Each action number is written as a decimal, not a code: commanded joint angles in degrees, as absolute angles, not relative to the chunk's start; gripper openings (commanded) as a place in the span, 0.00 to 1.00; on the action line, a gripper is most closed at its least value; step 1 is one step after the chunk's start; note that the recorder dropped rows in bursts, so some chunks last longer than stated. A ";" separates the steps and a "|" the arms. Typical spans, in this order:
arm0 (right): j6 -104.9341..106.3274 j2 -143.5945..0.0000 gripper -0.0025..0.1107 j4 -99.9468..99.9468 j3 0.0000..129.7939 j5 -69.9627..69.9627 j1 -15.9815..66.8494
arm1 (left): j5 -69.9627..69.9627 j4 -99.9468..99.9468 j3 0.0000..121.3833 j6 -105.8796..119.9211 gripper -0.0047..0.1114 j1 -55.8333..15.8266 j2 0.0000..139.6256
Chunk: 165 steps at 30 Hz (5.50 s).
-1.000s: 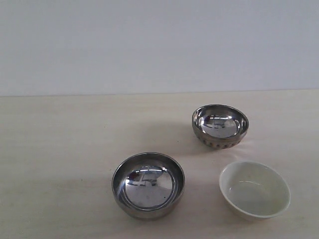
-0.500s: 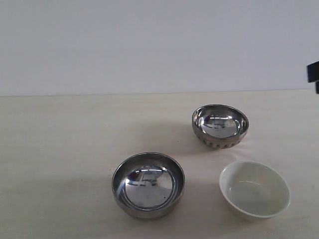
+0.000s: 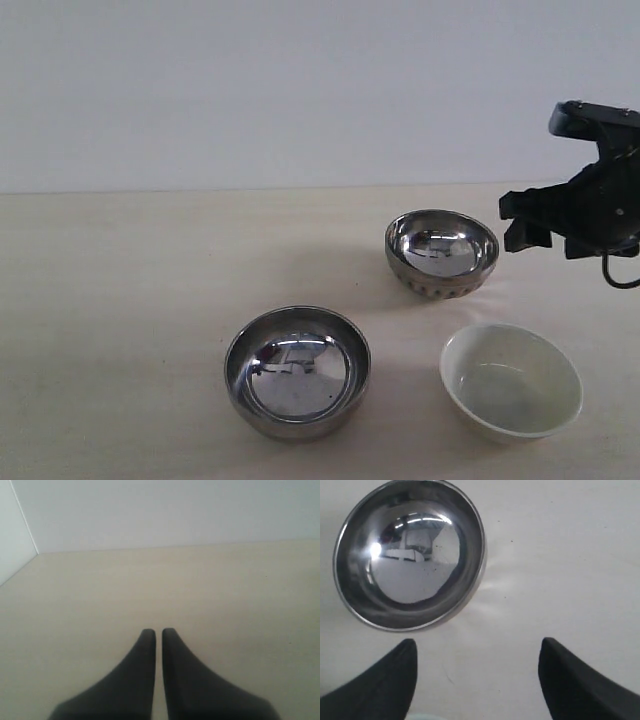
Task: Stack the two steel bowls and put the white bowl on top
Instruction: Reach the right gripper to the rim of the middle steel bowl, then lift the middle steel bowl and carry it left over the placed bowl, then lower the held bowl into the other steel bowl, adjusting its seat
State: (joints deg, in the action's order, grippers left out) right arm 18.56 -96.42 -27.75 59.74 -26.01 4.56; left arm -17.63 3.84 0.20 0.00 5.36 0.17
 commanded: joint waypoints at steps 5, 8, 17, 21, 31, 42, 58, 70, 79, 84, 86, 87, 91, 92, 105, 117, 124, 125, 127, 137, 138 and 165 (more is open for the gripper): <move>23.01 -106.91 0.57 -32.21 67.22 -24.48 4.69 | -17.62 3.53 0.00 -0.45 0.07 5.56 0.00; 23.01 -109.98 0.57 -32.68 69.72 -23.69 4.93 | -17.62 3.53 0.00 -0.45 0.07 5.56 0.00; 24.19 -117.46 0.56 -32.81 73.99 -18.67 8.60 | -17.62 3.53 0.00 -0.45 0.07 5.56 0.00; 23.90 -118.81 0.41 -32.91 75.09 -18.63 9.14 | -17.62 3.53 0.00 -0.45 0.07 5.56 0.00; 24.62 -117.42 0.02 -35.68 75.09 -20.72 9.14 | -17.62 3.53 0.00 -0.45 0.07 5.56 0.00; 27.80 -106.77 0.02 -40.42 75.09 -30.19 9.14 | -17.62 3.53 0.00 -0.45 0.07 5.56 0.00; 27.08 -101.97 0.02 -41.17 73.19 -43.65 21.61 | -17.62 3.53 0.00 -0.45 0.07 5.56 0.00; 13.54 -102.50 0.02 -27.09 69.03 -35.97 29.97 | -17.62 3.53 0.00 -0.45 0.07 5.56 0.00; 13.97 -102.50 0.02 -28.88 65.77 -31.89 30.92 | -17.62 3.53 0.00 -0.45 0.07 5.56 0.00; 13.97 -102.50 0.02 -28.99 65.77 -30.90 31.96 | -17.62 3.53 0.00 -0.45 0.07 5.56 0.00; 13.97 -102.50 0.02 -28.89 65.77 -30.89 31.96 | -17.62 3.53 0.00 -0.45 0.07 5.56 0.00; 13.97 -102.50 0.02 -28.89 65.77 -30.89 31.96 | -17.62 3.53 0.00 -0.45 0.07 5.56 0.00; 13.97 -102.50 0.02 -28.26 65.77 -30.63 31.96 | -17.62 3.53 0.00 -0.45 0.07 5.56 0.00; 13.97 -102.75 0.02 -28.03 65.77 -30.38 31.96 | -17.62 3.53 0.00 -0.45 0.07 5.56 0.00; 14.45 -105.81 0.02 -28.24 65.77 -27.17 31.96 | -17.62 3.53 0.00 -0.45 0.07 5.56 0.00; 15.00 -105.81 0.03 -28.24 65.77 -27.32 31.96 | -17.62 3.53 0.00 -0.45 0.07 5.56 0.00; 15.00 -105.81 0.34 -28.37 65.77 -26.49 31.96 | -17.62 3.53 0.00 -0.45 0.07 5.56 0.00; 15.00 -105.81 0.37 -28.37 65.77 -26.49 31.96 | -17.62 3.53 0.00 -0.45 0.07 5.56 0.00; 15.00 -105.81 0.38 -28.37 65.77 -26.49 31.96 | -17.62 3.53 0.00 -0.45 0.07 5.56 0.00; 15.10 -105.81 0.38 -28.22 69.46 -29.74 31.96 | -17.62 3.53 0.00 -0.45 0.07 5.56 0.00; 15.10 -105.81 0.38 -28.22 69.98 -30.01 31.96 | -17.62 3.53 0.00 -0.45 0.07 5.56 0.00; 17.21 -102.50 0.02 -21.38 71.99 -40.36 31.96 | -17.62 3.53 0.00 -0.45 0.07 5.56 0.00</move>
